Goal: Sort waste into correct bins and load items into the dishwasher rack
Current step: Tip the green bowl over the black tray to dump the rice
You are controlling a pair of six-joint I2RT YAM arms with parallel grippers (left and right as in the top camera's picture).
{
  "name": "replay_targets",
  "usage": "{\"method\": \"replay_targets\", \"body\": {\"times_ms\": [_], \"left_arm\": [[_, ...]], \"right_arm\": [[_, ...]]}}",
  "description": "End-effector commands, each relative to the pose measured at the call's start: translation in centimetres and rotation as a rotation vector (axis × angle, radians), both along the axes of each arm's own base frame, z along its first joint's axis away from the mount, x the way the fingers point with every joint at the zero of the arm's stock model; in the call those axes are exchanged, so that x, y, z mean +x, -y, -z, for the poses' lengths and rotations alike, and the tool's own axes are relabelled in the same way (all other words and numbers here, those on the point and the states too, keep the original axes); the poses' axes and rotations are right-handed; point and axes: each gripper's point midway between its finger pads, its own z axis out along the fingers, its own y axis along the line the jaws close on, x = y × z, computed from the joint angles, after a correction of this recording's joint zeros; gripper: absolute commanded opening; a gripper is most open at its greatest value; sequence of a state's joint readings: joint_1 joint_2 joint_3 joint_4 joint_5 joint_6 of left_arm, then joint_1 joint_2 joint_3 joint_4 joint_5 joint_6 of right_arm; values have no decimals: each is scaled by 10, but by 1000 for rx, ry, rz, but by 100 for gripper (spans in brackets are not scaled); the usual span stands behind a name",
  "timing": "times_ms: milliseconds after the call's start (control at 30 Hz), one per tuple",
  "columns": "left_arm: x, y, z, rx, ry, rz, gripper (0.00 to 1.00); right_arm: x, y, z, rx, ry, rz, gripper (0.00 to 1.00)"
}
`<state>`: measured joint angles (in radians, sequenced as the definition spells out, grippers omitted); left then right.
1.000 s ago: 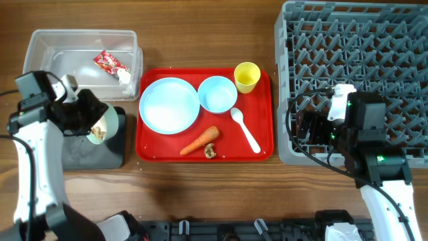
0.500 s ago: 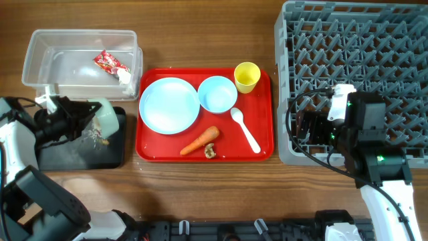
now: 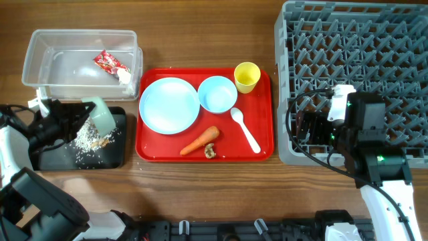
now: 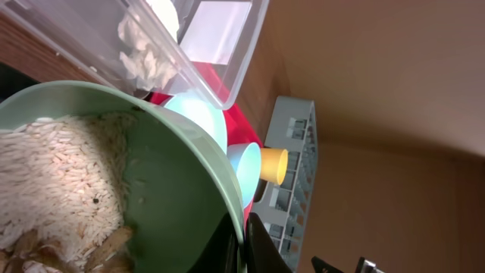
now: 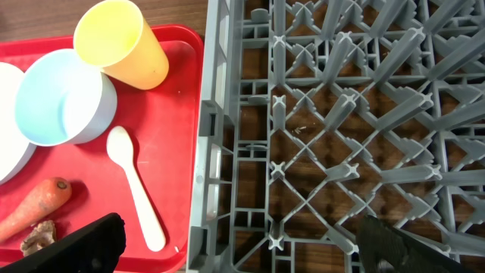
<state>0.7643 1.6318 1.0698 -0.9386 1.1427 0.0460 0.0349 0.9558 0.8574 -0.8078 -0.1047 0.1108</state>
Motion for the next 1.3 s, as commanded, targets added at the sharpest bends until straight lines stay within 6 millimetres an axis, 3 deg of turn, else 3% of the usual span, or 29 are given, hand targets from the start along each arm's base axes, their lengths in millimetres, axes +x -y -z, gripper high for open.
{"method": "replay_targets", "body": {"times_ms": [0, 367, 733, 967, 1033, 1100, 1167, 1267], "left_arm": [[-2, -2, -15, -97, 87, -22, 4], [-18, -23, -18, -215, 143, -136, 4], [-20, -19, -28, -320, 174, -151, 4], [-18, -23, -18, -248, 163, -146, 4], [-18, -20, -33, -269, 257, -128, 4], [-17, -23, -27, -224, 252, -124, 4], [-17, -27, -12, -255, 108, -167, 4], [-16, -22, -32, -290, 229, -136, 4]], "right_arm": [[3, -3, -10, 8, 21, -10, 100], [2, -3, -8, 10, 13, -7, 100], [1, -3, -8, 10, 10, -7, 100], [1, -3, -8, 10, 10, -7, 100], [1, -3, -8, 10, 9, -7, 100], [1, -3, -8, 10, 9, -7, 100], [1, -3, -8, 10, 11, -7, 100], [1, -3, -8, 10, 10, -7, 100]]}}
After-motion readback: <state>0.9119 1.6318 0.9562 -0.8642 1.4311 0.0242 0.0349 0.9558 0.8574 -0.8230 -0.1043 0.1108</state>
